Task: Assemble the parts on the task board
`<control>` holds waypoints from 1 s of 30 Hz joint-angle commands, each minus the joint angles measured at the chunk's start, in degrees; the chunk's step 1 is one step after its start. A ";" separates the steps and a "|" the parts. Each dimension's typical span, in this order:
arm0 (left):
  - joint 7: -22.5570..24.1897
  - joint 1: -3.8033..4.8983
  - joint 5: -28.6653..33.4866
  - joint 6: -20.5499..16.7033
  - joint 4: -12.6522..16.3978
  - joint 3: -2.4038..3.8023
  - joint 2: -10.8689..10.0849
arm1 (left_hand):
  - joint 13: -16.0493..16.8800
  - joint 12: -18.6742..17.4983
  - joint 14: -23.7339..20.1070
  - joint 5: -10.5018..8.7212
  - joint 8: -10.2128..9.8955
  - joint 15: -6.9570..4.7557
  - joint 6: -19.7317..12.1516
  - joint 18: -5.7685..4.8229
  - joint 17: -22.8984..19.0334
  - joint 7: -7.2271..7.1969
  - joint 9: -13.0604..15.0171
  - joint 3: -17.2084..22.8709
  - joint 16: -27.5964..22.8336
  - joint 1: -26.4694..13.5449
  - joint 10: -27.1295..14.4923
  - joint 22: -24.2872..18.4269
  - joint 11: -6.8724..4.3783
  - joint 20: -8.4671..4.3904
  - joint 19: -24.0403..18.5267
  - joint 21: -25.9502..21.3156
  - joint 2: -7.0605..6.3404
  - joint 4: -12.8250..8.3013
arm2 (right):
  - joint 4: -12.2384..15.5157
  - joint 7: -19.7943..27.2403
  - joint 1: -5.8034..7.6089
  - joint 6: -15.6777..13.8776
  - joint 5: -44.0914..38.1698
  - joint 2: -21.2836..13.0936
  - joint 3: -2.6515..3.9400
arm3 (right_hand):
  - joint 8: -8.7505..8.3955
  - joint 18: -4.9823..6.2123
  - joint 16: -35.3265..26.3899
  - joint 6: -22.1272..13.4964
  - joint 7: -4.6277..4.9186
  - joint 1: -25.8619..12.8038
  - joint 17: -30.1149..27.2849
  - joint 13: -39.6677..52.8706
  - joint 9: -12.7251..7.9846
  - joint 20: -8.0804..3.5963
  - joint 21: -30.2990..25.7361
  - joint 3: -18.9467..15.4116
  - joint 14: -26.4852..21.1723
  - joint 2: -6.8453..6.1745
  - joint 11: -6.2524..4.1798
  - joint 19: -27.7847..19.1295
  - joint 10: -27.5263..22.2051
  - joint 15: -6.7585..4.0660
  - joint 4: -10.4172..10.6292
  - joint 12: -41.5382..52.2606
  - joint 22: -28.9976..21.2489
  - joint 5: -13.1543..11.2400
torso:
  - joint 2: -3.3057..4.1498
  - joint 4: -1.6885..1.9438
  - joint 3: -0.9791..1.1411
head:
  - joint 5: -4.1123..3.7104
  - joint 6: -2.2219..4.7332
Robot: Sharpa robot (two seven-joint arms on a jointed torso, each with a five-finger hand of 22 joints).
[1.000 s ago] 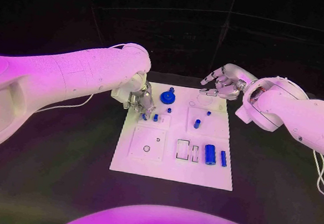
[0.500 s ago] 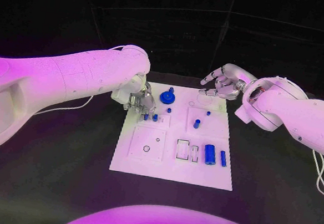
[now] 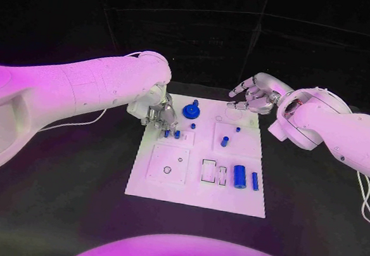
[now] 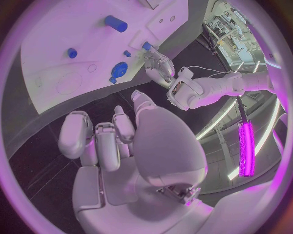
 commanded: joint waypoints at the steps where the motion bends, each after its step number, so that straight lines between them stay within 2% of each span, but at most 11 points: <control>1: 0.71 0.04 0.30 -0.31 -0.04 0.01 -0.17 | 0.01 0.22 5.12 0.01 -0.32 -0.42 0.02 0.52 11.66 0.02 -0.02 -0.07 0.05 0.81 -0.29 -0.09 -0.12 -0.38 -0.06 -0.24 0.99 -0.64 | 0.01 0.44 0.10 0.32 -0.13 0.05 0.03 | 0.32 0.23 -0.38 0.37 0.01 -0.17 5.80 -0.06 -0.08 0.05 -0.36 -0.33 3.99 0.28 -0.38 -0.30 -0.09 -0.48 0.00 -0.07 -0.05 0.23 | 0.01 0.04 -0.02 | -0.04 0.01; 6: 0.91 0.05 0.30 -0.37 0.12 0.02 -0.62 | -0.25 0.00 5.09 0.02 -0.40 -0.50 -0.51 0.56 11.50 0.00 0.15 1.04 -0.02 3.72 -0.57 -0.33 -0.19 -0.47 -0.08 -0.60 2.10 -3.15 | -0.03 0.45 0.09 0.35 -0.13 0.05 0.03 | 0.32 0.23 -0.38 0.37 0.01 -0.17 5.80 -0.06 -0.08 0.05 -0.36 -0.33 3.99 0.28 -0.38 -0.30 -0.09 -0.48 0.00 -0.07 -0.05 0.23 | -0.04 0.04 -0.03 | -0.06 0.01; 10: 1.18 0.05 0.32 -0.63 0.25 0.03 -0.99 | -0.49 -0.18 5.06 0.03 -0.41 -0.46 -0.83 0.57 11.41 0.10 0.29 1.76 -0.06 5.11 -0.78 -0.47 -0.14 -0.47 -0.10 -0.81 2.77 -4.24 | -0.08 0.44 0.09 0.41 -0.13 0.07 0.03 | 0.32 0.23 -0.38 0.37 0.01 -0.17 5.80 -0.06 -0.08 0.05 -0.36 -0.33 3.99 0.28 -0.38 -0.30 -0.09 -0.48 0.00 -0.07 -0.05 0.23 | 0.01 0.03 -0.05 | -0.04 0.01; 20: 1.67 0.06 0.39 -0.70 0.19 0.05 -1.25 | -0.55 -0.23 5.05 0.00 -0.27 -0.40 -0.77 0.55 11.35 0.20 0.43 1.88 -0.09 5.45 -0.84 -0.48 -0.06 -0.45 -0.10 -0.87 3.30 -4.16 | -0.14 0.43 0.06 0.50 -0.13 0.13 0.03 | 0.32 0.23 -0.38 0.37 0.01 -0.17 5.80 -0.06 -0.08 0.05 -0.36 -0.33 3.99 0.28 -0.38 -0.30 -0.09 -0.48 0.00 -0.07 -0.05 0.23 | 0.01 0.04 0.00 | 0.05 0.01; 30: 1.63 0.06 0.43 -0.92 0.02 0.06 -0.95 | -0.46 -0.18 5.06 -0.01 0.02 -0.32 -0.64 0.50 11.42 0.27 0.68 1.14 -0.07 5.23 -0.78 -0.35 0.02 -0.41 -0.05 -0.78 2.98 -3.71 | -0.12 0.40 0.04 0.50 -0.13 0.12 0.03 | 0.32 0.24 -0.38 0.37 0.01 -0.17 5.80 -0.06 -0.08 0.05 -0.37 -0.34 3.99 0.28 -0.38 -0.31 -0.09 -0.48 0.00 -0.08 -0.07 0.23 | 0.00 -0.02 0.05 | 0.10 0.01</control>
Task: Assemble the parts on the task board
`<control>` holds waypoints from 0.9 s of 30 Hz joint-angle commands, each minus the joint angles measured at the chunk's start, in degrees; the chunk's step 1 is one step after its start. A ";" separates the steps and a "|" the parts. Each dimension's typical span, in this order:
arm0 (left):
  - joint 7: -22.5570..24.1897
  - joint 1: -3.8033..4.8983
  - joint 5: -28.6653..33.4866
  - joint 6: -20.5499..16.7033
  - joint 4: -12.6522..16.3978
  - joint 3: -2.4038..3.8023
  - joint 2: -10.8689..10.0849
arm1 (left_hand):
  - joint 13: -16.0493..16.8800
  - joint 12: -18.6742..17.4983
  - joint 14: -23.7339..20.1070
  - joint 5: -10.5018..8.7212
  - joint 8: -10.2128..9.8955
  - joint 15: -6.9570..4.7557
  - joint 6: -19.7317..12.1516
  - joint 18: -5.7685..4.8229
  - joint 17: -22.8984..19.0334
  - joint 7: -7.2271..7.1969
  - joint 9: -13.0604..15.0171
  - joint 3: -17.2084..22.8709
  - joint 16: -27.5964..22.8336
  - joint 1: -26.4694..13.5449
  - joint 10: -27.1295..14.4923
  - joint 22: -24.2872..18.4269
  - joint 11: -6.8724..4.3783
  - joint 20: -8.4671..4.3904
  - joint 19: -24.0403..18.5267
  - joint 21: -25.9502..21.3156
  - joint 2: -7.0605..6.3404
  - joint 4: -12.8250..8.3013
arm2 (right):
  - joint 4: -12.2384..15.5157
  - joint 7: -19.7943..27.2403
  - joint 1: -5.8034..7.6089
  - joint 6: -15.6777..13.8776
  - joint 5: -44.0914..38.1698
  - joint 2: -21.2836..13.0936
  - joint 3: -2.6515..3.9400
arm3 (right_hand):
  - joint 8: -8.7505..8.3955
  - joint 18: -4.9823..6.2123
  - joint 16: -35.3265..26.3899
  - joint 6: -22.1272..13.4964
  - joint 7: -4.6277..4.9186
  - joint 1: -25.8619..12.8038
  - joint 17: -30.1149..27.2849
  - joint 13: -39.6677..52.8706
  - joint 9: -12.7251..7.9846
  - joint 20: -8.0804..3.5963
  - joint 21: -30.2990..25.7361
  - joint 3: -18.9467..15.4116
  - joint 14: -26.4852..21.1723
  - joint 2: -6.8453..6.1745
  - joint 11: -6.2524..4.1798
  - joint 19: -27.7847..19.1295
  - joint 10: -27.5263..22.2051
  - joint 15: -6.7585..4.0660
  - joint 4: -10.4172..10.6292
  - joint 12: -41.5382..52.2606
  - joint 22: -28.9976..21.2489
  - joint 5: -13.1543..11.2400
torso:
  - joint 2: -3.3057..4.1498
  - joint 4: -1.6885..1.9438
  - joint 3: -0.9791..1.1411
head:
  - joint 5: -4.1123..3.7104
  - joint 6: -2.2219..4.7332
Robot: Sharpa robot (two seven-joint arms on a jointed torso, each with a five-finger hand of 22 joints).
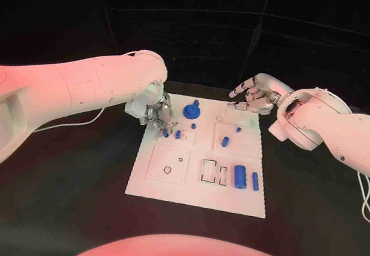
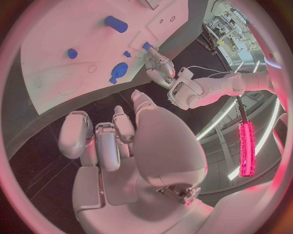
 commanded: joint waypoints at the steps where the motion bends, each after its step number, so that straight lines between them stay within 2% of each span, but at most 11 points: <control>1: 0.18 0.03 -0.19 -0.43 -0.12 0.00 0.12 | 0.01 -0.19 5.06 0.18 0.31 -0.31 0.13 0.50 11.40 -0.02 0.16 -1.02 -0.08 0.02 -0.28 0.08 -0.10 -0.40 -0.04 -0.12 -0.45 0.44 | 0.08 0.38 0.09 0.29 -0.13 0.01 0.03 | 0.33 0.26 -0.40 0.35 0.01 -0.15 5.78 -0.09 -0.09 0.04 -0.44 -0.34 3.98 0.30 -0.38 -0.37 -0.12 -0.48 -0.02 -0.10 -0.20 0.27 | 0.01 -0.07 0.05 | 0.00 0.01; 4: 0.07 0.04 -0.19 -0.52 -0.21 -0.01 0.15 | -0.06 -0.19 5.05 0.16 0.50 -0.21 0.27 0.50 11.36 0.07 0.35 -3.41 -0.09 -1.25 -0.29 0.03 0.01 -0.35 -0.04 -0.22 -2.01 1.45 | 0.11 0.36 0.09 0.28 -0.13 -0.02 0.03 | 0.33 0.27 -0.41 0.34 0.01 -0.15 5.77 -0.10 -0.09 0.04 -0.46 -0.35 3.98 0.30 -0.38 -0.39 -0.13 -0.47 -0.03 -0.11 -0.24 0.28 | -0.03 -0.04 0.00 | -0.02 0.01; 8: 0.00 0.04 -0.19 -0.28 -0.38 -0.01 0.28 | -0.02 -0.15 5.05 0.17 0.47 -0.23 0.22 0.53 11.37 0.00 0.44 -5.53 -0.10 -1.79 -0.28 -0.03 -0.04 -0.33 -0.03 -0.34 -2.56 2.29 | 0.11 0.32 0.09 0.34 -0.13 -0.04 0.03 | 0.33 0.27 -0.41 0.34 0.01 -0.15 5.77 -0.10 -0.09 0.04 -0.46 -0.35 3.98 0.30 -0.38 -0.39 -0.13 -0.47 -0.03 -0.11 -0.24 0.28 | -0.01 -0.02 0.01 | -0.02 0.01; 17: -0.07 0.03 -0.18 -0.21 -0.66 -0.02 0.57 | -0.06 -0.18 5.05 0.17 0.47 -0.32 0.18 0.55 11.36 -0.11 0.56 -6.89 -0.11 -1.15 -0.36 -0.01 -0.14 -0.37 -0.01 -0.40 -2.48 2.16 | 0.12 0.27 0.09 0.48 -0.13 -0.01 0.03 | 0.33 0.27 -0.41 0.34 0.01 -0.15 5.77 -0.10 -0.09 0.04 -0.46 -0.35 3.98 0.30 -0.38 -0.39 -0.13 -0.47 -0.03 -0.11 -0.24 0.28 | -0.01 -0.04 -0.02 | -0.03 0.01; 22: -0.17 0.03 -0.19 -0.34 -0.72 -0.02 0.57 | 0.00 -0.13 5.05 0.18 0.37 -0.28 0.31 0.53 11.36 -0.05 0.58 -9.18 -0.11 -1.78 -0.36 0.00 -0.10 -0.36 0.02 -0.46 -2.68 3.26 | 0.13 0.26 0.09 0.50 -0.13 -0.02 0.03 | 0.33 0.27 -0.41 0.34 0.01 -0.15 5.77 -0.10 -0.09 0.04 -0.46 -0.35 3.98 0.30 -0.38 -0.39 -0.13 -0.47 -0.03 -0.11 -0.24 0.28 | -0.01 -0.02 -0.03 | -0.08 0.01; 27: -0.29 0.03 -0.19 0.08 -0.65 -0.02 0.44 | 0.08 -0.08 5.05 0.17 0.36 -0.30 0.35 0.53 11.39 -0.09 0.60 -9.71 -0.11 -1.69 -0.33 0.05 -0.11 -0.37 0.04 -0.45 -2.68 3.36 | 0.12 0.26 0.09 0.54 -0.13 -0.03 0.03 | 0.33 0.27 -0.41 0.34 0.01 -0.15 5.77 -0.10 -0.09 0.04 -0.46 -0.35 3.98 0.30 -0.38 -0.39 -0.13 -0.47 -0.03 -0.11 -0.24 0.28 | 0.01 -0.01 -0.01 | -0.09 0.01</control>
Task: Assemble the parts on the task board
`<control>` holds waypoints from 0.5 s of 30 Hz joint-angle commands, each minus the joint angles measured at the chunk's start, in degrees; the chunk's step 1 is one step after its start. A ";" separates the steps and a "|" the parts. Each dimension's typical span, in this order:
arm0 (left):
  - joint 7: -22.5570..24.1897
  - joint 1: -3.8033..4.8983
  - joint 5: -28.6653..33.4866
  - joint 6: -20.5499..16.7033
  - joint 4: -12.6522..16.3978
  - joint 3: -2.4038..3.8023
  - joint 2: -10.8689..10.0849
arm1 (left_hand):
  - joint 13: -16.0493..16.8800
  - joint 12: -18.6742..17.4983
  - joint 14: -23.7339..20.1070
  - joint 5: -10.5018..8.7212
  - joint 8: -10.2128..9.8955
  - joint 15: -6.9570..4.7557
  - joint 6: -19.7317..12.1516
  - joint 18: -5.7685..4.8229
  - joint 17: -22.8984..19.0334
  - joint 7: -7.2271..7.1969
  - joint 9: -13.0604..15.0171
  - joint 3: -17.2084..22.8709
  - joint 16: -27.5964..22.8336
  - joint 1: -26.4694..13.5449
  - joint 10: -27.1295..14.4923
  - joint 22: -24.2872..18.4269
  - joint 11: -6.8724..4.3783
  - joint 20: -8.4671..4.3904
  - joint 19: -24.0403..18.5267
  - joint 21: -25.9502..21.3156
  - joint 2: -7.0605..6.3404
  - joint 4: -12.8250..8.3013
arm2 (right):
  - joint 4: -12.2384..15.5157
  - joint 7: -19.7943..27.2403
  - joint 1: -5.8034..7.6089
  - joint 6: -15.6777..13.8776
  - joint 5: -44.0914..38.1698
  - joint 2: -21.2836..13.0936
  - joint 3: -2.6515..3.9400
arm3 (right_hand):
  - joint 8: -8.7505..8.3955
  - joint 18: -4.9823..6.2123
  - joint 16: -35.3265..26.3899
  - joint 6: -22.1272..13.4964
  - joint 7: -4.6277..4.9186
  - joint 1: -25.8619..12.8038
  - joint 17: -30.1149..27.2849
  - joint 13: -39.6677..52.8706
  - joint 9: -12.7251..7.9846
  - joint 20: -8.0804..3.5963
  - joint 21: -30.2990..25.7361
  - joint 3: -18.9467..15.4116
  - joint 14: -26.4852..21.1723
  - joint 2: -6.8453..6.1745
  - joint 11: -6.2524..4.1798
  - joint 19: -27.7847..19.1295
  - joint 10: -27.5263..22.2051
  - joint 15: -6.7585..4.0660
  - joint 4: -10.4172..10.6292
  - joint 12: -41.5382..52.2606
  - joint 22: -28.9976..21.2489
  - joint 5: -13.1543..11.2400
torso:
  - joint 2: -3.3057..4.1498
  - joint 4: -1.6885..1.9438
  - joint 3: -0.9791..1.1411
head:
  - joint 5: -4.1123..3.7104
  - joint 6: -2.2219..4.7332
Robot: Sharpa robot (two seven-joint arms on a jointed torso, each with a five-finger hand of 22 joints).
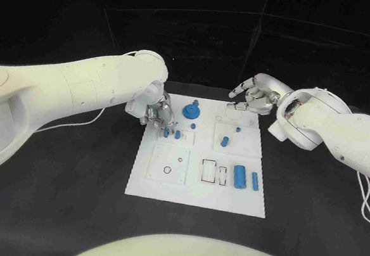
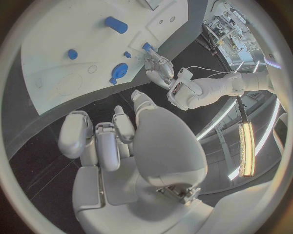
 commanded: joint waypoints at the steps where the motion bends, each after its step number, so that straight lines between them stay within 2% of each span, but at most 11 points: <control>1: -0.20 0.07 -0.09 0.41 0.04 0.02 -0.09 | 0.08 -0.08 5.06 -0.23 -0.13 -0.32 0.39 0.52 11.40 -0.10 0.10 -0.80 -0.10 -0.12 -0.32 0.07 -0.10 -0.38 0.05 -0.19 -0.39 0.02 | 0.07 0.29 0.10 0.36 -0.13 0.01 0.03 | 0.33 0.27 -0.21 0.34 0.01 -0.15 5.77 -0.06 -0.10 0.04 -0.22 -0.35 3.98 0.30 -0.38 -0.39 -0.13 -0.47 -0.03 -0.11 -0.05 0.28 | 0.01 0.03 -0.01 | 0.03 0.01; 7: -0.41 0.07 -0.09 0.82 0.15 0.02 -0.30 | 0.08 -0.08 5.05 -0.23 -0.13 -0.37 0.47 0.52 11.37 -0.15 0.17 -2.17 -0.12 0.32 -0.34 0.09 -0.15 -0.41 0.08 -0.23 -1.01 -0.25 | 0.03 0.31 0.10 0.37 -0.13 0.02 0.03 | 0.33 0.27 -0.21 0.34 0.01 -0.15 5.77 -0.06 -0.10 0.04 -0.22 -0.35 3.98 0.30 -0.38 -0.39 -0.13 -0.47 -0.03 -0.11 -0.05 0.28 | -0.01 0.01 -0.02 | 0.02 0.01; 11: -0.50 0.06 -0.09 0.53 0.34 0.02 -0.59 | 0.13 -0.03 5.04 -0.24 -0.11 -0.34 0.78 0.52 11.32 -0.11 0.21 -4.53 -0.14 -0.65 -0.30 0.10 -0.10 -0.42 0.10 -0.28 -2.34 0.45 | 0.00 0.33 0.09 0.36 -0.13 0.03 0.03 | 0.33 0.27 -0.21 0.34 0.01 -0.15 5.77 -0.06 -0.10 0.04 -0.22 -0.35 3.98 0.30 -0.38 -0.39 -0.13 -0.47 -0.03 -0.11 -0.05 0.28 | 0.02 -0.02 -0.03 | 0.01 0.01; 15: -0.38 0.06 -0.11 -0.96 1.14 0.07 -1.35 | -0.07 -0.12 4.98 -0.23 -0.32 -0.43 0.94 0.62 11.09 -0.27 0.15 -8.41 -0.24 -2.61 -0.39 -0.28 -0.22 -0.46 0.03 -0.77 -3.86 2.31 | -0.07 0.38 0.07 0.35 -0.13 0.03 0.03 | 0.34 0.29 -0.23 0.31 0.02 -0.17 5.74 -0.17 -0.10 0.04 -0.29 -0.38 3.97 0.29 -0.37 -0.46 -0.23 -0.47 -0.03 -0.23 -0.20 0.29 | -0.01 0.03 -0.05 | -0.19 0.01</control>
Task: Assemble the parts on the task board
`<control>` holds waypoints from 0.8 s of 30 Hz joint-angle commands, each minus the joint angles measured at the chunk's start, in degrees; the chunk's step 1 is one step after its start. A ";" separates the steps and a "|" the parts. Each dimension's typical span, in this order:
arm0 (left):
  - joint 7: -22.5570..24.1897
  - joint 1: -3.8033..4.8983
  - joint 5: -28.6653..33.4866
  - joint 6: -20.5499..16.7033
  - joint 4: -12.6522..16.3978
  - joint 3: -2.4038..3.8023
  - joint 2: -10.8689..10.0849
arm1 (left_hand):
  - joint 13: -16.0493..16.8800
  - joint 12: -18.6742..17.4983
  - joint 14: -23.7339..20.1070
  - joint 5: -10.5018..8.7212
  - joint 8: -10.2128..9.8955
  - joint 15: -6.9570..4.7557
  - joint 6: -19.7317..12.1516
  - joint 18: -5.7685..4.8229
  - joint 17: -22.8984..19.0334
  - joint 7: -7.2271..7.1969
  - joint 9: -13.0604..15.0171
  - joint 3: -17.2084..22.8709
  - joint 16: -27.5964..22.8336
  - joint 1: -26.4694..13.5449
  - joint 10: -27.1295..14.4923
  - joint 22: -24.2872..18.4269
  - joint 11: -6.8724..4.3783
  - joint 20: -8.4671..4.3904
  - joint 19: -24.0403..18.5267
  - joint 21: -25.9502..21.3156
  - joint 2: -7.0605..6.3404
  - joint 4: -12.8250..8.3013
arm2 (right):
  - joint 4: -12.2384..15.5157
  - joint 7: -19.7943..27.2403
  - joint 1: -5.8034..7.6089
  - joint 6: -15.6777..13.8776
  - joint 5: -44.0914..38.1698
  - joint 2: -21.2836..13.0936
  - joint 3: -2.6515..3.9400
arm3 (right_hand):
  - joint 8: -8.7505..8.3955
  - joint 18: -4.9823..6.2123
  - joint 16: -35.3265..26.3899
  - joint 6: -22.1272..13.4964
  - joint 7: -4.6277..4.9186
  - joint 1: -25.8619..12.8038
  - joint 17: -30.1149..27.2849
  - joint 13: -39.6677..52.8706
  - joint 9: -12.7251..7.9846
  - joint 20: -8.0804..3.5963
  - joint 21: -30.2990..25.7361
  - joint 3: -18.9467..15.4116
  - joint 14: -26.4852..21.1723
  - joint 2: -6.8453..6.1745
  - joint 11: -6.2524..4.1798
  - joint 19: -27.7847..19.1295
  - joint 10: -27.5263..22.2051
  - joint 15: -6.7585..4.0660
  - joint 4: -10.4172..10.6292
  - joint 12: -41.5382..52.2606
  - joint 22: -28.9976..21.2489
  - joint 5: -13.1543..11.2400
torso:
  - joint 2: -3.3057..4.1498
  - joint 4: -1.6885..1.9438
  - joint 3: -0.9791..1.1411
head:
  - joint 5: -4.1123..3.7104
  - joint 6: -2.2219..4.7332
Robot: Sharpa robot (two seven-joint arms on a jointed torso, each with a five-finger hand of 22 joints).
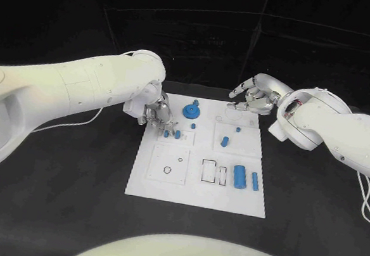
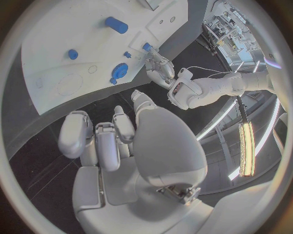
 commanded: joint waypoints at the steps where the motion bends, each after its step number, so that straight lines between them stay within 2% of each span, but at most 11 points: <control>1: -0.17 0.06 -0.11 -1.42 0.69 0.10 -0.56 | -0.19 -0.16 4.97 -0.22 -0.37 -0.44 0.32 0.65 11.05 -0.11 0.01 -2.40 -0.27 -0.85 -0.42 -0.25 -0.29 -0.50 0.03 -0.39 -0.97 1.21 | 0.01 0.38 0.06 0.27 -0.13 0.02 0.03 | 0.33 0.29 -0.23 0.31 0.02 -0.17 5.74 -0.05 -0.05 0.04 -0.29 -0.38 3.97 0.29 -0.16 -0.46 -0.02 -0.47 -0.03 -0.23 -0.05 0.30 | -0.01 0.04 -0.03 | -0.16 0.01; 3: 0.13 0.07 -0.11 -2.51 1.06 0.45 -0.91 | -0.24 -0.19 4.94 -0.19 -0.45 -0.55 0.36 0.70 10.93 -0.22 0.00 -4.02 -0.32 -1.48 -0.44 -0.46 -0.35 -0.55 0.00 -0.65 -1.15 2.18 | 0.01 0.40 0.04 0.25 -0.13 0.02 0.03 | 0.33 0.29 -0.23 0.31 0.02 -0.17 5.74 -0.05 -0.05 0.04 -0.29 -0.38 3.97 0.29 -0.16 -0.46 -0.02 -0.47 -0.03 -0.23 -0.05 0.30 | -0.01 0.04 0.01 | -0.09 0.01; 6: 1.10 0.07 -0.11 -4.70 1.53 1.63 -1.45 | -0.59 -0.38 4.88 -0.23 -0.60 -0.60 0.22 0.81 10.65 -0.24 -0.01 -5.68 -0.44 -1.64 -0.63 -0.92 -0.41 -0.64 -0.09 -1.21 -1.16 3.06 | 0.00 0.44 0.00 0.21 -0.13 -0.01 0.03 | 0.33 0.29 -0.23 0.31 0.02 -0.17 5.74 -0.05 -0.05 0.04 -0.29 -0.38 3.97 0.29 -0.16 -0.46 -0.02 -0.47 -0.03 -0.23 -0.05 0.30 | -0.01 0.02 0.04 | -0.11 0.01; 12: 4.42 0.08 -0.10 -9.23 2.25 3.38 -2.78 | -3.24 -1.92 4.43 -0.21 -1.50 -0.40 -1.27 1.20 8.92 0.22 -0.22 -8.76 -1.20 -0.81 -2.43 -3.01 -0.08 -0.56 -0.70 -3.66 -0.85 4.43 | 0.01 0.47 -0.03 0.16 -0.13 -0.10 0.03 | 0.33 0.30 -0.25 0.29 0.02 -0.19 5.72 -0.06 -0.06 0.04 -0.32 -0.40 3.97 0.29 -0.16 -0.49 -0.03 -0.47 -0.02 -0.24 -0.11 0.29 | -0.02 0.01 0.04 | -0.19 0.01; 16: 8.47 0.08 0.57 -13.87 3.11 3.84 -4.03 | -8.22 -4.88 3.50 -0.24 -2.76 0.28 -3.31 1.92 5.73 1.16 -0.79 -9.76 -2.70 1.92 -5.99 -6.99 0.74 -0.09 -2.16 -8.31 0.89 4.39 | 0.06 0.45 -0.03 0.14 -0.13 -0.24 0.03 | 0.33 0.30 -0.25 0.29 0.02 -0.19 5.72 -0.06 -0.06 0.04 -0.32 -0.40 3.97 0.29 -0.16 -0.49 -0.03 -0.47 -0.02 -0.24 -0.11 0.29 | -0.03 0.05 0.06 | -0.41 0.01; 18: 10.72 0.08 1.92 -15.22 3.74 3.93 -4.58 | -10.67 -6.46 2.69 -0.19 -3.43 0.70 -4.70 2.52 3.34 1.75 -1.17 -8.43 -3.88 5.40 -8.21 -10.11 1.30 0.21 -3.37 -11.93 2.69 2.76 | 0.07 0.44 -0.04 0.11 -0.13 -0.30 0.03 | 0.33 0.30 -0.25 0.29 0.02 -0.19 5.72 -0.06 -0.06 0.04 -0.32 -0.40 3.97 0.29 -0.16 -0.49 -0.03 -0.47 -0.02 -0.24 -0.11 0.29 | -0.04 0.07 0.03 | -0.51 0.01; 21: 14.32 0.08 3.86 -18.90 5.24 3.98 -5.32 | -11.10 -7.38 1.32 -0.09 -4.15 1.32 -6.40 2.95 -0.48 2.49 -1.70 -5.86 -5.79 10.19 -10.50 -12.83 1.98 0.74 -4.56 -15.20 4.47 -0.10 | 0.09 0.48 -0.04 0.02 -0.13 -0.39 0.03 | 0.33 0.31 -0.27 0.28 0.03 -0.21 5.69 -0.10 -0.06 0.04 -0.36 -0.41 3.96 0.29 -0.15 -0.52 -0.07 -0.47 -0.01 -0.28 -0.18 0.29 | 0.02 0.09 0.04 | -0.65 0.01; 23: 17.86 0.06 4.47 -22.52 6.14 3.91 -5.51 | -12.21 -9.81 -1.45 -0.15 -4.89 1.64 -8.02 4.19 -7.29 2.95 -2.24 -2.26 -9.46 15.36 -14.21 -18.95 2.44 1.03 -7.45 -22.43 4.73 -3.84 | 0.08 0.54 -0.04 -0.06 -0.13 -0.40 0.03 | 0.32 0.36 -0.25 0.27 0.03 -0.22 5.71 -0.20 -0.06 0.04 -0.47 -0.42 3.96 0.28 -0.15 -0.63 -0.14 -0.47 -0.01 -0.38 -0.42 0.29 | 0.04 0.08 -0.03 | -0.78 0.01; 24: 22.10 -0.07 4.78 -25.48 6.78 3.78 -5.59 | -13.28 -11.88 -3.63 -0.16 -5.46 2.15 -8.76 4.27 -11.68 3.67 -2.78 0.27 -12.13 17.72 -16.87 -20.15 3.16 1.37 -8.80 -24.25 4.55 -5.66 | 0.04 0.62 -0.04 -0.12 -0.13 -0.39 0.03 | 0.32 0.42 -0.23 0.26 0.03 -0.23 5.75 -0.31 -0.06 0.04 -0.60 -0.42 3.97 0.28 -0.15 -0.77 -0.22 -0.47 0.00 -0.50 -0.72 0.29 | 0.04 0.05 -0.02 | -0.84 0.01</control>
